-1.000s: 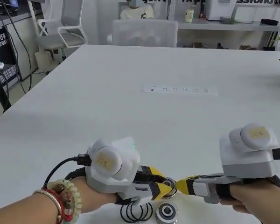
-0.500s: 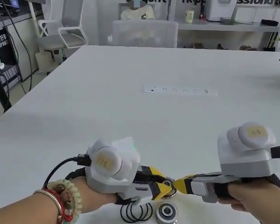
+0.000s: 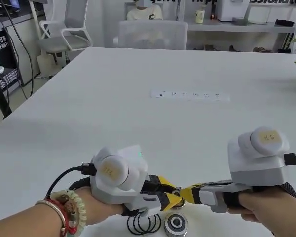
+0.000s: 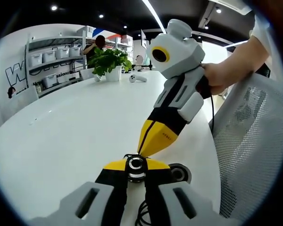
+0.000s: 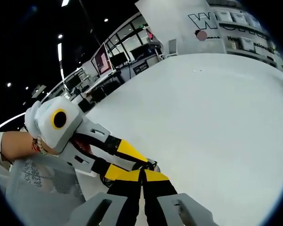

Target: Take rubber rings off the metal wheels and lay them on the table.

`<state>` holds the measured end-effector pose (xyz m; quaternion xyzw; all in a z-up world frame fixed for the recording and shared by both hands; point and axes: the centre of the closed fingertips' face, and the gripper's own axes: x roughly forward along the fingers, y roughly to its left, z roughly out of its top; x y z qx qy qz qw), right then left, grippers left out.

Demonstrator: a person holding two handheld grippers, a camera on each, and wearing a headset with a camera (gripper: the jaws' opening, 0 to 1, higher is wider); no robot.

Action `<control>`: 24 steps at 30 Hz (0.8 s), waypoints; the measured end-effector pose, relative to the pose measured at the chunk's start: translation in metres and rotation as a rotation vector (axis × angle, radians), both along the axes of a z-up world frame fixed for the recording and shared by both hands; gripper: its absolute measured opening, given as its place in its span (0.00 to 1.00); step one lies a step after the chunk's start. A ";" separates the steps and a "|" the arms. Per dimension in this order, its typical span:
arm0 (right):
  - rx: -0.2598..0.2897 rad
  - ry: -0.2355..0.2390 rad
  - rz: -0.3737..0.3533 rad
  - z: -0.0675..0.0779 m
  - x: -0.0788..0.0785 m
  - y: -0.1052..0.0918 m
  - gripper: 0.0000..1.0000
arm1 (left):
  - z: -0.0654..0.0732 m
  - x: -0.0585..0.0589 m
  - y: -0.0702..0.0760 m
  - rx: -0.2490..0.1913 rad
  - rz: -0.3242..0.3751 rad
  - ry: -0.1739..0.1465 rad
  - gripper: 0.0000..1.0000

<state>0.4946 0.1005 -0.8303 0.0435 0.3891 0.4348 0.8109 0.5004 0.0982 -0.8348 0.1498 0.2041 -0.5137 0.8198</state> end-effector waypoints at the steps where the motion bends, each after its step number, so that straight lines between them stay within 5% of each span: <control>1: 0.000 0.004 -0.004 0.000 0.000 0.000 0.00 | 0.000 0.000 0.000 -0.001 0.000 0.000 0.08; 24: 0.020 -0.013 0.026 0.009 -0.005 0.007 0.00 | 0.000 -0.001 0.002 -0.006 -0.007 -0.002 0.07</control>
